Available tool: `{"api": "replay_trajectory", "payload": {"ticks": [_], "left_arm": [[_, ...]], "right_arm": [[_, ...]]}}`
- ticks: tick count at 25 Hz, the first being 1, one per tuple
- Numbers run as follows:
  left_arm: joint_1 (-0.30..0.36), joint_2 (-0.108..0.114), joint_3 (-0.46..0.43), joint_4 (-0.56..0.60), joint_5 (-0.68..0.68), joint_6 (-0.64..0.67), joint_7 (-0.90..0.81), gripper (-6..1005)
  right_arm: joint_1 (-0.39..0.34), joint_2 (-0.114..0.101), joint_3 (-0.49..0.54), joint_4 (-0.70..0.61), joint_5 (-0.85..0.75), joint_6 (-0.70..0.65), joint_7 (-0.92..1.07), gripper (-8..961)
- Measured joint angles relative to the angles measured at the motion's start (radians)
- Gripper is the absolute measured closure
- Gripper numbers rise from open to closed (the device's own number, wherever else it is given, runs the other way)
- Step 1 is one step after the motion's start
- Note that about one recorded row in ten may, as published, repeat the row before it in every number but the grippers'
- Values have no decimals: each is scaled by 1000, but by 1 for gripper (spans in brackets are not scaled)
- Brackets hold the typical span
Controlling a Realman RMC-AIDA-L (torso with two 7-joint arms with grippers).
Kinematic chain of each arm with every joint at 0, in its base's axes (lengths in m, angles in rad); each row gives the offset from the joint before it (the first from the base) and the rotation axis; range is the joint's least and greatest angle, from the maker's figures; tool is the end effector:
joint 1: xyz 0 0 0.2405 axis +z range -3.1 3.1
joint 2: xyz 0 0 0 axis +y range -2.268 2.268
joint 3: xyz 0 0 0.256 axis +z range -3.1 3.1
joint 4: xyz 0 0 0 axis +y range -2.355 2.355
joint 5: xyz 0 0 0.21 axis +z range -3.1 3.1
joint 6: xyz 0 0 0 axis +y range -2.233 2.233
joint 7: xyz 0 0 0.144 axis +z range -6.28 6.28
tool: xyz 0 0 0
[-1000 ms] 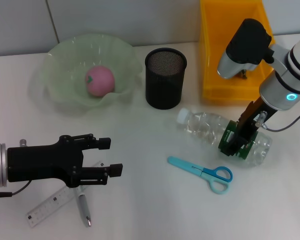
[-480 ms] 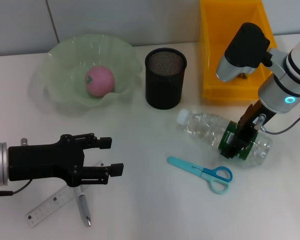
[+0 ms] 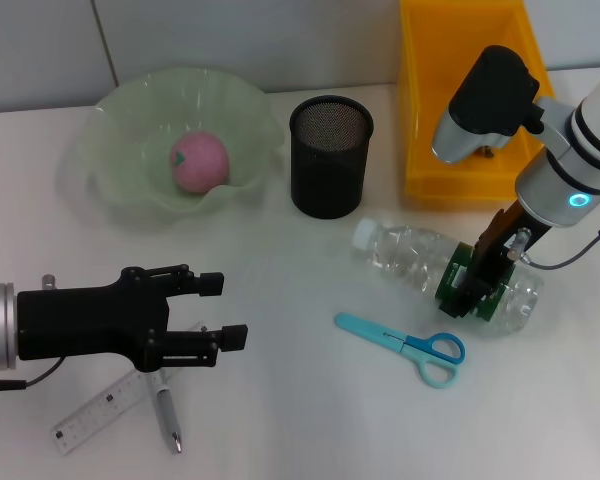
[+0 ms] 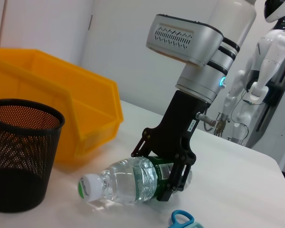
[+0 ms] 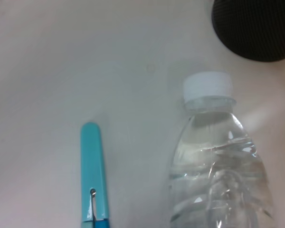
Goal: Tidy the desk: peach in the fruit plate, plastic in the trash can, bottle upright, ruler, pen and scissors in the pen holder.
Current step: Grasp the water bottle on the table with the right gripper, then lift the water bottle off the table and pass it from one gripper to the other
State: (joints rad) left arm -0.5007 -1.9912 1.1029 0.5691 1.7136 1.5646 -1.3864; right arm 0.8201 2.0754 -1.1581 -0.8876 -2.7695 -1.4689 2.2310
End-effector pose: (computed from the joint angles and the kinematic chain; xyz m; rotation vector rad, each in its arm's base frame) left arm -0.2540 0.3103 -0.0174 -2.9297 -0.6096 -0.7227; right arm 0.2200 0.3873 -0.0120 -2.6812 0.8023 -0.7201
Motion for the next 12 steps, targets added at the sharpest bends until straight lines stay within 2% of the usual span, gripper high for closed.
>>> {"api": "replay_trajectory", "payload": {"ticks": [12], "left_arm": [[2,-1,-11,0,-2,2,0,186]], "right_arm": [[-13,0,9,-51,30,-29,-3,188]]}}
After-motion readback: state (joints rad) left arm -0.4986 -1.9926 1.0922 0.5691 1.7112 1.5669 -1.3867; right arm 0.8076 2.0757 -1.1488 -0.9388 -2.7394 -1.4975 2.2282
